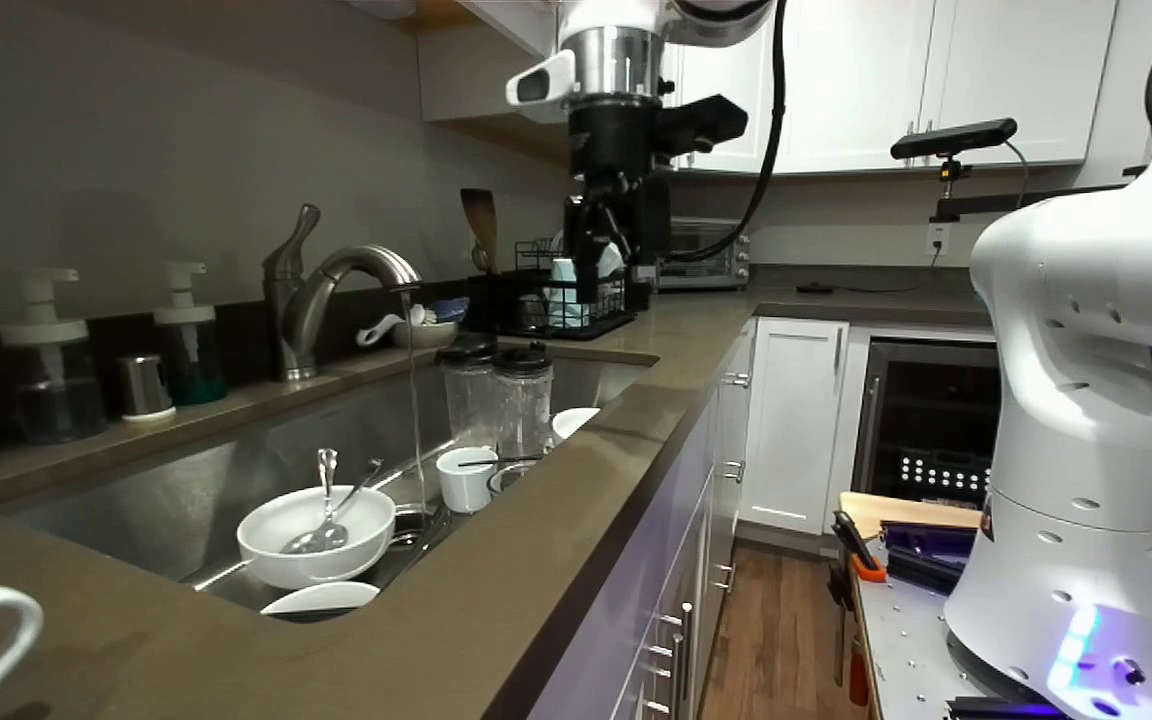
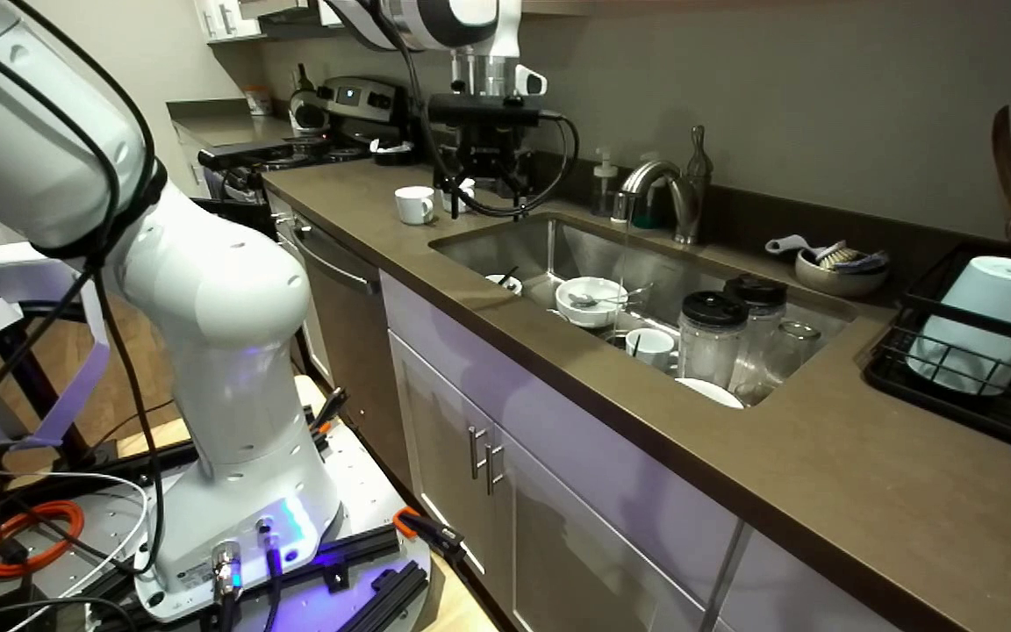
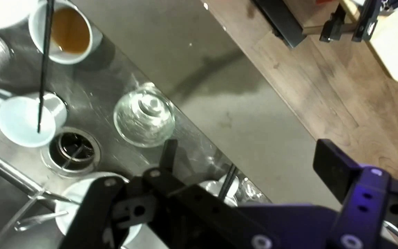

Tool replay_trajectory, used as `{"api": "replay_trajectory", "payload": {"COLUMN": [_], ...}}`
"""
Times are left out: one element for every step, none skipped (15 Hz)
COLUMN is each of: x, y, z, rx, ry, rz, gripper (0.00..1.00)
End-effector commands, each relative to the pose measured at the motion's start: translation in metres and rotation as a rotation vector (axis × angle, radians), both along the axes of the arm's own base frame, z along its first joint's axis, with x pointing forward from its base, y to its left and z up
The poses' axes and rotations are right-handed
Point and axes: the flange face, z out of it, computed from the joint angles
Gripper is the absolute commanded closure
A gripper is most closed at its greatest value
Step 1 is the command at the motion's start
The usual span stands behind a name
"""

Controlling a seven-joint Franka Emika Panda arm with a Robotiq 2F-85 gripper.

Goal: Draw water in a white cup and place it to the right

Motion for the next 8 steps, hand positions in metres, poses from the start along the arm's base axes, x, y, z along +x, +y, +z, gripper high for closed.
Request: {"api": "replay_trajectory", "payload": {"x": [0.020, 0.023, 0.026, 0.029, 0.032, 0.036, 0.039, 0.044], "y": [0.056, 0.073, 0.088, 0.103, 0.116, 0.129, 0.141, 0.154], "z": [-0.023, -0.029, -0.037, -0.043, -0.050, -0.055, -0.059, -0.064], "rx": [0.062, 0.075, 0.085, 0.094, 0.100, 0.107, 0.112, 0.110], "ry": [-0.027, -0.028, -0.025, -0.022, -0.013, -0.006, 0.008, 0.021], "rz": [0.175, 0.229, 0.281, 0.336, 0.389, 0.443, 0.493, 0.534], "gripper": [0.00, 0.00, 0.00, 0.00, 0.00, 0.00, 0.00, 0.00]}}
